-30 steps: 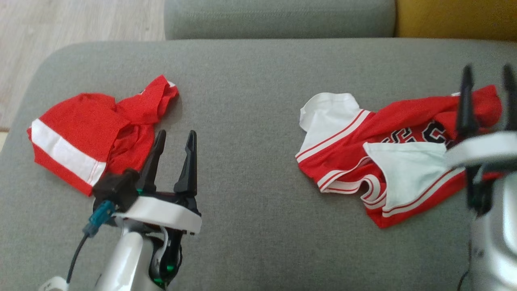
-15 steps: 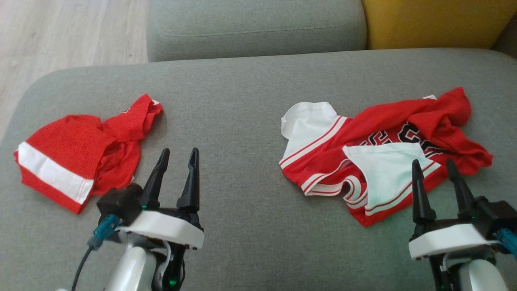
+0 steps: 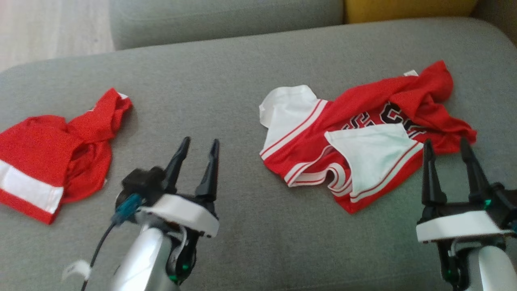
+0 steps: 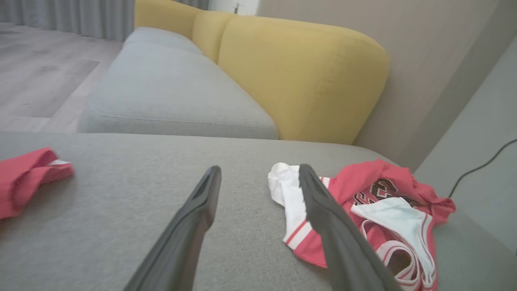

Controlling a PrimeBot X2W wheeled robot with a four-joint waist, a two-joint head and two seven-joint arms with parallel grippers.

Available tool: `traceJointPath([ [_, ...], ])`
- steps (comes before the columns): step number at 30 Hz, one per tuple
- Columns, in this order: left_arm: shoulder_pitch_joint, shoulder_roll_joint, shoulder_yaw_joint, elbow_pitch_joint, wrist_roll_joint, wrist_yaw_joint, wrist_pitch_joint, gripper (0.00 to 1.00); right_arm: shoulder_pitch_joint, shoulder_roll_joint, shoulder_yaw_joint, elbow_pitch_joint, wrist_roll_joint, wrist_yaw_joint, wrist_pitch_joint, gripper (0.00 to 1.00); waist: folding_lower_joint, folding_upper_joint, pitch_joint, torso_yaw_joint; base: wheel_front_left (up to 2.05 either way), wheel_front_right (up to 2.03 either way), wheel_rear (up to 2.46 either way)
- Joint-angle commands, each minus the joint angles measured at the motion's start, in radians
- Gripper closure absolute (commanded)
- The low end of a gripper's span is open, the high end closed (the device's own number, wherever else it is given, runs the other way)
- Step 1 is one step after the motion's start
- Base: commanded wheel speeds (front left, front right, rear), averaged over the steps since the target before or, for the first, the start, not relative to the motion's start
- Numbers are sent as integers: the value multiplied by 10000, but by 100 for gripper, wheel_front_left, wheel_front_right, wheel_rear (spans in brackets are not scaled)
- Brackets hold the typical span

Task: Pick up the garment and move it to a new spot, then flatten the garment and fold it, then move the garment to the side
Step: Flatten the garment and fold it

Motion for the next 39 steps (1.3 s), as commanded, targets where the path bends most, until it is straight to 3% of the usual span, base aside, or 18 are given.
traceJointPath([
  [1, -724, 45, 90, 31, -25, -2, -71, 0, -525, -54, 190, -459, -58, -9, -24, 0, 0, 0, 313, -296, 0, 0, 0],
  [13, -3061, 45, -1892, 3009, -653, -266, 1341, 0, -964, -53, 343, -752, 48, -9, -168, 0, 0, 0, 1289, -1242, 0, 0, 0],
  [22, -4148, 45, -2794, 4478, -484, 221, 1308, 0, -1154, -53, 559, -617, 186, -9, -380, 0, 0, 0, 1619, -1638, 0, 0, 0],
  [28, -4631, 45, -3352, 5324, -392, 313, 1275, 0, -1253, -53, 653, -588, 273, -9, -495, 0, 0, 0, 1774, -1813, 0, 0, 0],
  [29, -4681, 45, -3424, 5432, -430, 278, 1279, 23, -1269, -53, 664, -581, 283, -9, -510, 0, 0, 0, 1789, -1837, 0, 0, 0],
  [30, -4744, 45, -3491, 5514, -456, 238, 1238, 96, -1286, -53, 671, -580, 295, -9, -523, 0, 0, 0, 1806, -1858, 0, 0, 0],
  [31, -4825, 45, -3511, 5582, -490, 225, 1141, 100, -1303, -53, 674, -579, 308, -9, -536, 0, 0, 0, 1819, -1877, 0, 0, 0],
  [35, -5293, 145, -3277, 5833, -482, 521, 522, 100, -1341, -53, 645, -560, 340, -9, -567, 0, 0, 0, 1807, -1890, 0, 0, 0],
  [39, -5954, 620, -2949, 5870, -402, 721, 159, 100, -1358, -53, 618, -468, 349, -9, -581, 0, 0, 0, 1739, -1855, 0, 0, 0],
])
